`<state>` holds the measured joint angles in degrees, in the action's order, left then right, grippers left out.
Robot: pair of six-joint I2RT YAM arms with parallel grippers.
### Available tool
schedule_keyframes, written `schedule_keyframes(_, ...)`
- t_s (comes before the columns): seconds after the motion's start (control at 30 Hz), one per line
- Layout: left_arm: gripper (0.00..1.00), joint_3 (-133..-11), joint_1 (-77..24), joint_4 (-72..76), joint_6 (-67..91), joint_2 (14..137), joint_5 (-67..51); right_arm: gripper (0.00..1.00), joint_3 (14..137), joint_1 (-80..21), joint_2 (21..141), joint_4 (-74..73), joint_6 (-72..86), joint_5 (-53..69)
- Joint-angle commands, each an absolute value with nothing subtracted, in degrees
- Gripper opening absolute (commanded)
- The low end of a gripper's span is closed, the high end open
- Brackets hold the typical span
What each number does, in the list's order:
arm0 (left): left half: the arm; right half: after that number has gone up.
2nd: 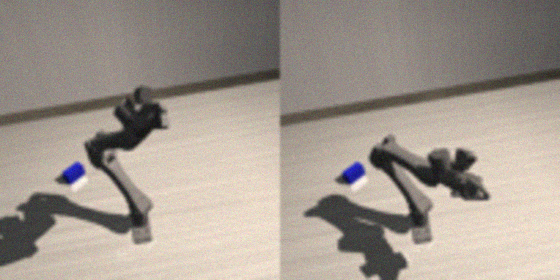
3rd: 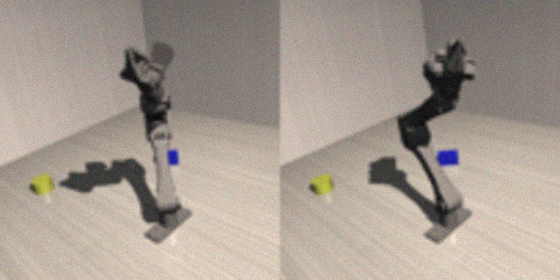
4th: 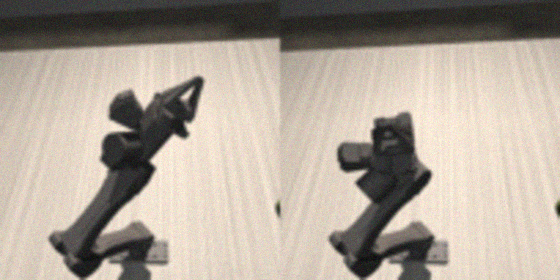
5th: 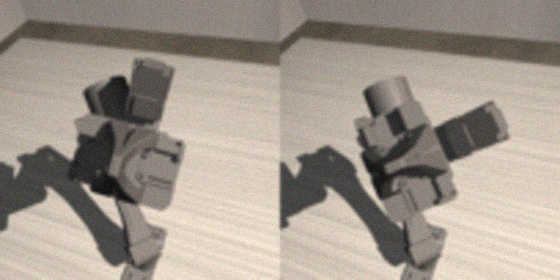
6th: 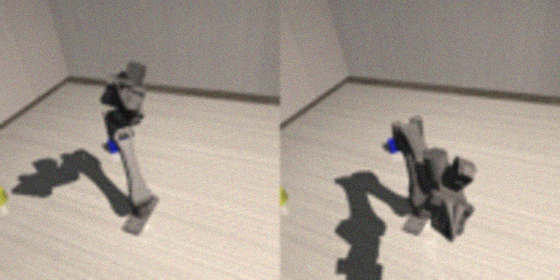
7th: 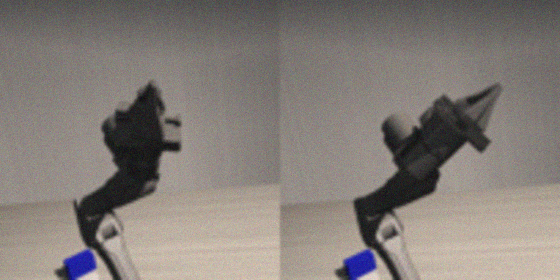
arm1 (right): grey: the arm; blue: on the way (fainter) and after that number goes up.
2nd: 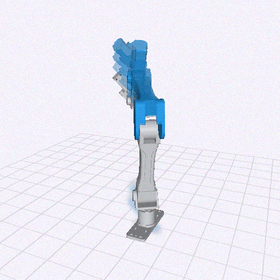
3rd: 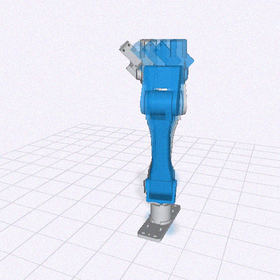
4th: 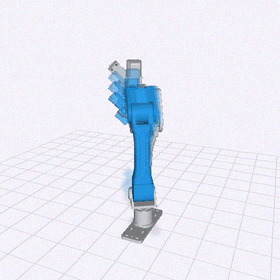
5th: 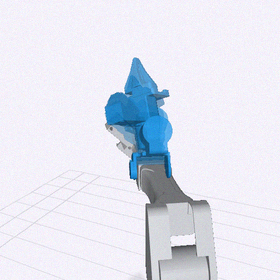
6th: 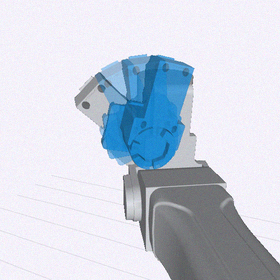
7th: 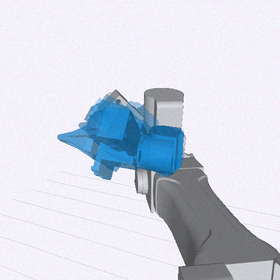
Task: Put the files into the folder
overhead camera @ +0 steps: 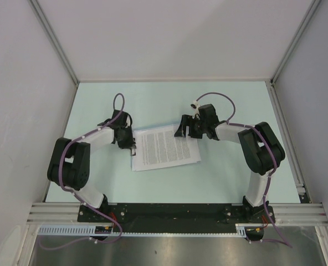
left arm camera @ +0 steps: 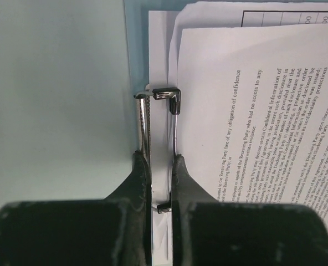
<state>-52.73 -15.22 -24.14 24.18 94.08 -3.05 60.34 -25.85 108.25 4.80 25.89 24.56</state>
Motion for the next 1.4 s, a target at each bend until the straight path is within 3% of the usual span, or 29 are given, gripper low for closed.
schedule_keyframes(0.0,0.00,-47.56,-13.45,-17.59,25.40,94.66,-13.79,0.83,58.80,-27.07,110.65,-2.37,24.96,22.41)
schedule_keyframes(0.47,0.00,-41.31,-11.43,-5.63,29.27,90.71,-24.96,0.84,57.92,-27.34,112.76,-1.14,26.28,22.33)
schedule_keyframes(1.03,0.00,-44.29,-11.25,-10.28,27.69,91.23,-22.85,0.93,57.92,-29.44,112.85,4.48,29.70,25.58)
schedule_keyframes(1.2,0.00,-45.09,-11.34,-12.39,27.69,91.32,-21.71,1.00,57.92,-30.15,110.66,3.00,30.32,23.39)
schedule_keyframes(1.37,0.00,-45.09,-11.34,-13.53,27.86,91.49,-19.43,1.00,57.92,-26.47,106.53,-3.50,26.82,22.14)
